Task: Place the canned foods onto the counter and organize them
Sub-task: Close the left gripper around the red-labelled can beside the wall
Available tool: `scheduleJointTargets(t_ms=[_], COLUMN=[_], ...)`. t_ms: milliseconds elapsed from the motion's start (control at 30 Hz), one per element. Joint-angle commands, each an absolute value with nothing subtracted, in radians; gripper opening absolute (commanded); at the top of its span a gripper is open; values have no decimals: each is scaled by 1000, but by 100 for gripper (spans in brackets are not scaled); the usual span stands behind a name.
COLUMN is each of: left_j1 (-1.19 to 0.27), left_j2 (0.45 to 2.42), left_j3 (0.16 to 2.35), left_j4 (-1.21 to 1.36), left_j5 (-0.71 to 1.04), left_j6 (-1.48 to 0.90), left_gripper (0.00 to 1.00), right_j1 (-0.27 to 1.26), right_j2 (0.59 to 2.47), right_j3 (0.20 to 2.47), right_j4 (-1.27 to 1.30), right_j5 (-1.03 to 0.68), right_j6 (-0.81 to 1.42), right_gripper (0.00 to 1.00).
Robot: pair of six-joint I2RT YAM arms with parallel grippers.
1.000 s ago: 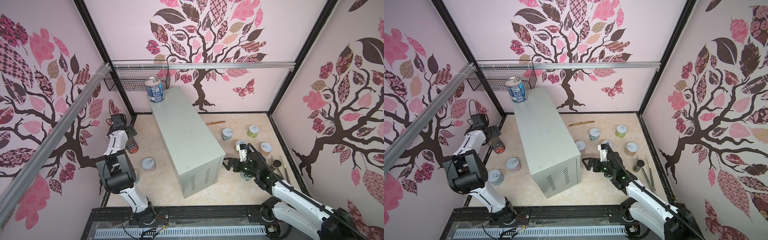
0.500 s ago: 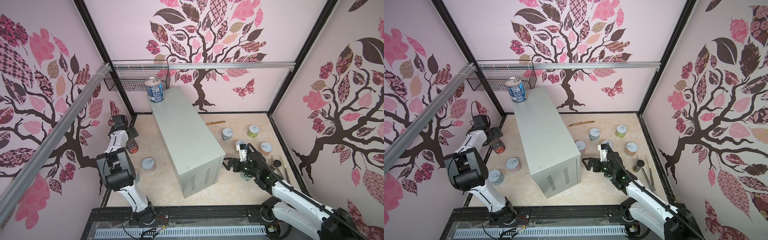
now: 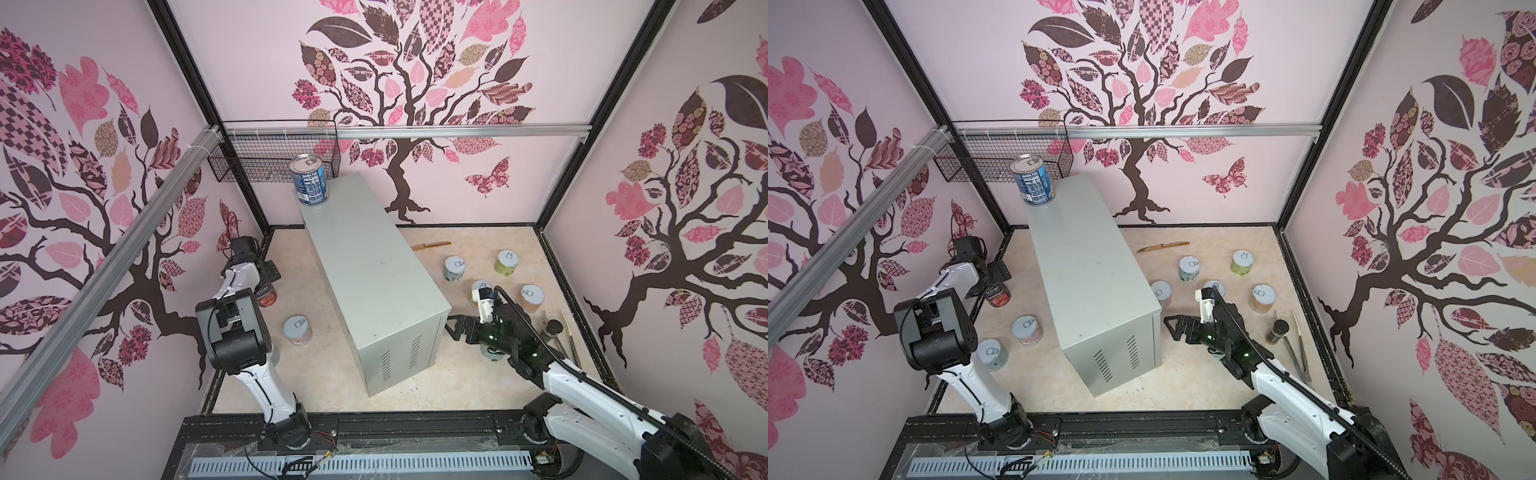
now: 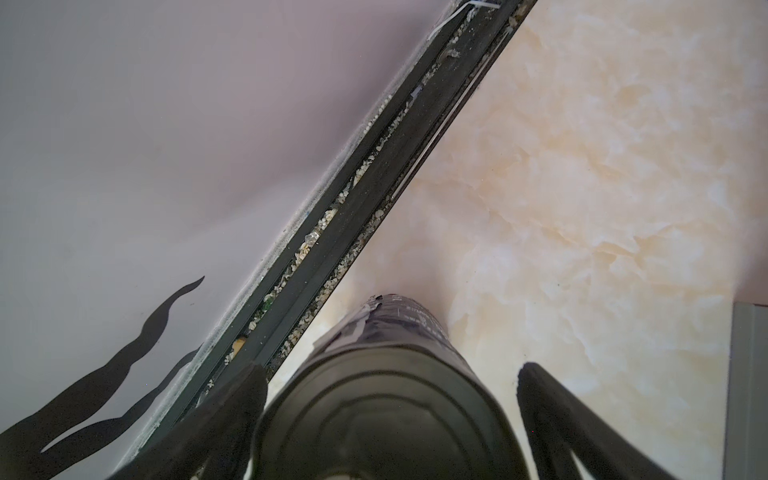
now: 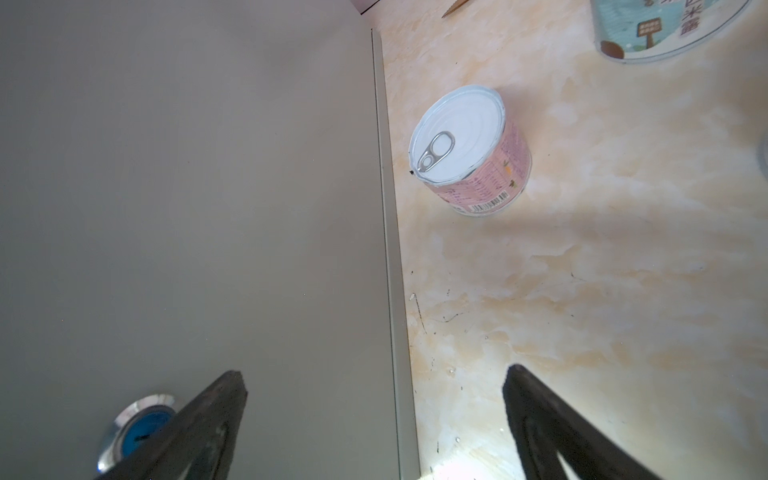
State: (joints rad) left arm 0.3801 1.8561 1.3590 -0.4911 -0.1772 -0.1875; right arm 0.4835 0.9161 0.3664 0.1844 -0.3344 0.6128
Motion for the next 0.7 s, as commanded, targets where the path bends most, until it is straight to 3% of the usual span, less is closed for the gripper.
scheduleJointTargets(t_ms=[0, 667], left_j1=[387, 387], left_j2=[1875, 1888], left_j3=[1329, 1298], left_j4=[-455, -350], left_j5=[-171, -156], left_j6=[-195, -180], left_gripper=[98, 89], right_j1=[490, 490], right_j2=[922, 925], right_j3=[374, 371], right_j4=[204, 212], right_j5=[-336, -334], right_j6=[610, 606], right_gripper=[100, 100])
